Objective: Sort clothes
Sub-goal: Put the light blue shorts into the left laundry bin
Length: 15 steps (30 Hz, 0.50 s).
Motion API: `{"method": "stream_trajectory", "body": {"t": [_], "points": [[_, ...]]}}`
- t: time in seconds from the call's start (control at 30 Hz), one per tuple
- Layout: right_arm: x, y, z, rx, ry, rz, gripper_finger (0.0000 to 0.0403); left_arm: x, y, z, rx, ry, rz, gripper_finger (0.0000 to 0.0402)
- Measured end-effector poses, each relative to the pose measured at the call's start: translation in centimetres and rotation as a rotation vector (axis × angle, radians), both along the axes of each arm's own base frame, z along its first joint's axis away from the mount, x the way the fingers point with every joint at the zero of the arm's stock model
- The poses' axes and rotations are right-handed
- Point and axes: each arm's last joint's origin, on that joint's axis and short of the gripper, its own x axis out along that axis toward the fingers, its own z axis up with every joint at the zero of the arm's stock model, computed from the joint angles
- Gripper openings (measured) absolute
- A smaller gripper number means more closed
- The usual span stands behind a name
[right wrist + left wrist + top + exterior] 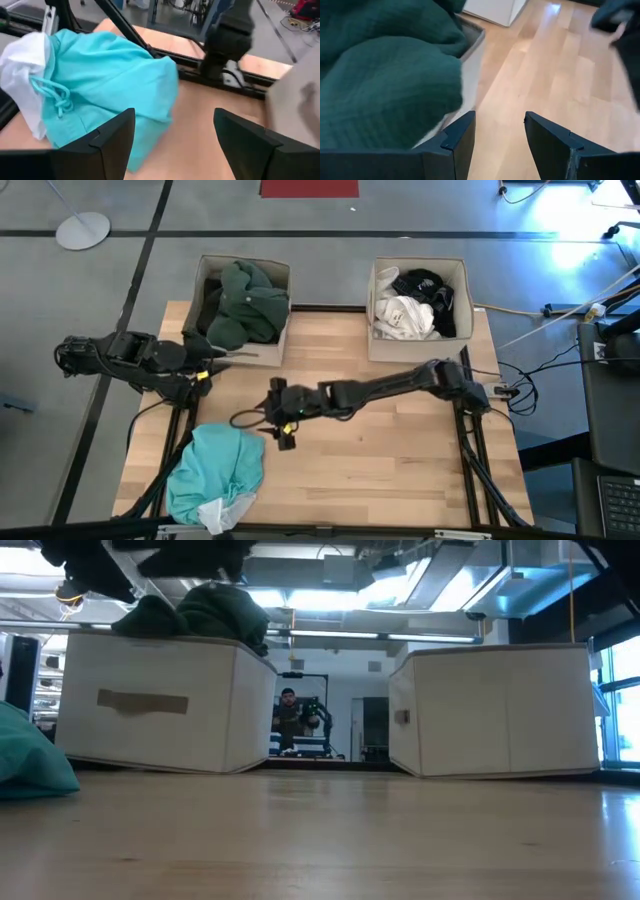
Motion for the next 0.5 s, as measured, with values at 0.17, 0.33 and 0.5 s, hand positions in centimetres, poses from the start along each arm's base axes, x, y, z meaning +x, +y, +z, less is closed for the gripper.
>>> {"method": "stream_trajectory", "body": {"t": [0.17,0.33,0.5], "points": [[1.7,1.7,-3.8,0.083,-0.019,-0.008,0.0271,0.0,-0.1,0.0,-0.026,-0.002,-0.01,0.0162],[3.3,2.8,-7.7,0.189,-0.082,-0.036,0.0271,0.0,-0.1,0.0,-0.026,-0.002,-0.01,0.0162],[4.6,3.1,-11.1,0.281,-0.169,-0.052,0.0271,0.0,-0.1,0.0,-0.027,-0.002,-0.009,0.0162]]}}
